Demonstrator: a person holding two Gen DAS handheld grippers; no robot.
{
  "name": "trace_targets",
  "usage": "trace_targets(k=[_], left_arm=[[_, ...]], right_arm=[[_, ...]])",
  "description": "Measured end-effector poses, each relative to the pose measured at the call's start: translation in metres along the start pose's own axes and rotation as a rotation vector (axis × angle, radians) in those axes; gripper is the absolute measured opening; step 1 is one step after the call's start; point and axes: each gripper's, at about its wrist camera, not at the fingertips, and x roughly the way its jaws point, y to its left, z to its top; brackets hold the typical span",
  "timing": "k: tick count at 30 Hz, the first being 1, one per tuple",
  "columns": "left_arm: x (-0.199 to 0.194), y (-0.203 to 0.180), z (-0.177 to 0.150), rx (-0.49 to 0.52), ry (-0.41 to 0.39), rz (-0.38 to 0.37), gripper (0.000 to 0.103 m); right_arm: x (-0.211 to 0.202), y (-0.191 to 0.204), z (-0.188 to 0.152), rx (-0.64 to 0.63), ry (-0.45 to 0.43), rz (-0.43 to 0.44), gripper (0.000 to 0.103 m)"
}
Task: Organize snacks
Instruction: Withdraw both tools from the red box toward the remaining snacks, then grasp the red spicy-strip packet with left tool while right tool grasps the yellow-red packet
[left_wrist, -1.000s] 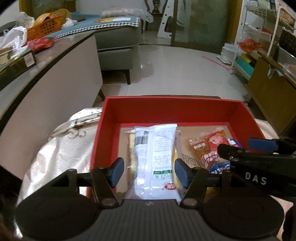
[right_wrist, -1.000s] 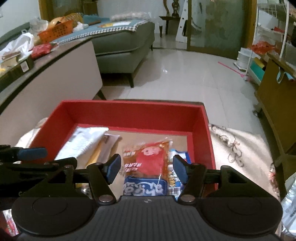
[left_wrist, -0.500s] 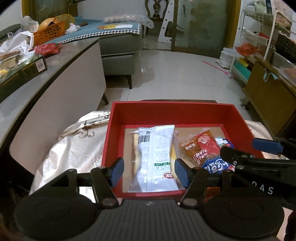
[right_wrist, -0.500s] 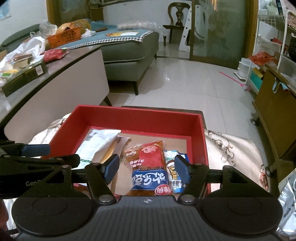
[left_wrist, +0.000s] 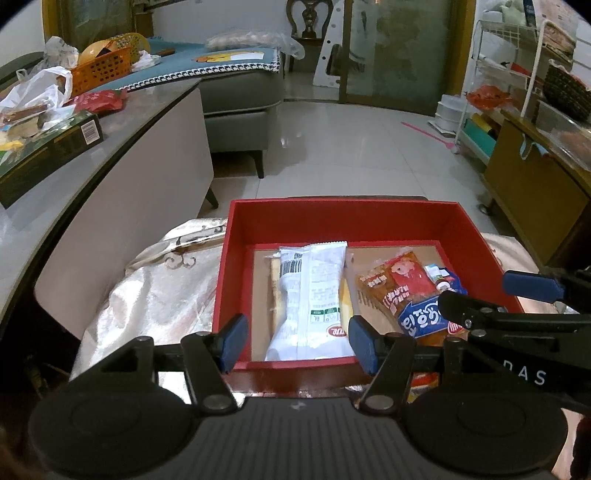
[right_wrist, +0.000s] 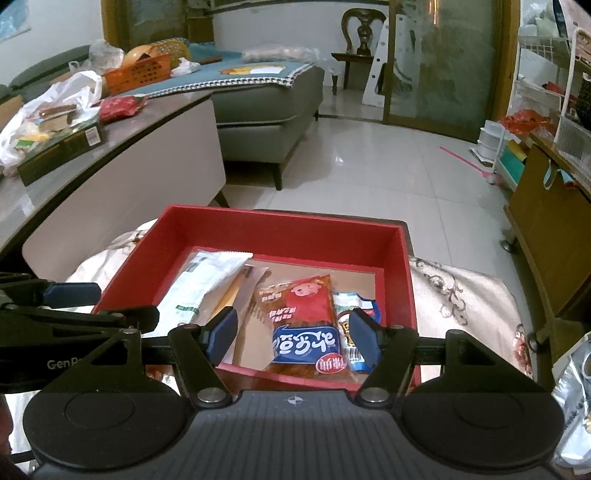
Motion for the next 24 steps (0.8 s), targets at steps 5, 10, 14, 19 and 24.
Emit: trace_targets(k=[5, 10, 14, 19, 24], left_arm=[[-0.010, 0.007, -0.007, 0.003, 0.002, -0.002, 0.055], [-0.017, 0.017, -0.019, 0.004, 0.021, 0.002, 0.056], [-0.021, 0.030, -0.031, -0.018, 0.051, 0.002, 0.056], [-0.024, 0.046, -0.050, -0.042, 0.102, -0.011, 0.056], [-0.021, 0.061, -0.067, -0.065, 0.154, -0.015, 0.056]], right_arm=[[-0.008, 0.006, -0.005, -0.012, -0.001, 0.010, 0.076], [-0.013, 0.016, -0.011, -0.040, 0.013, 0.027, 0.076], [-0.016, 0.026, -0.017, -0.061, 0.027, 0.043, 0.076], [-0.022, 0.036, -0.029, -0.083, 0.051, 0.056, 0.076], [-0.026, 0.038, -0.039, -0.073, 0.081, 0.074, 0.077]])
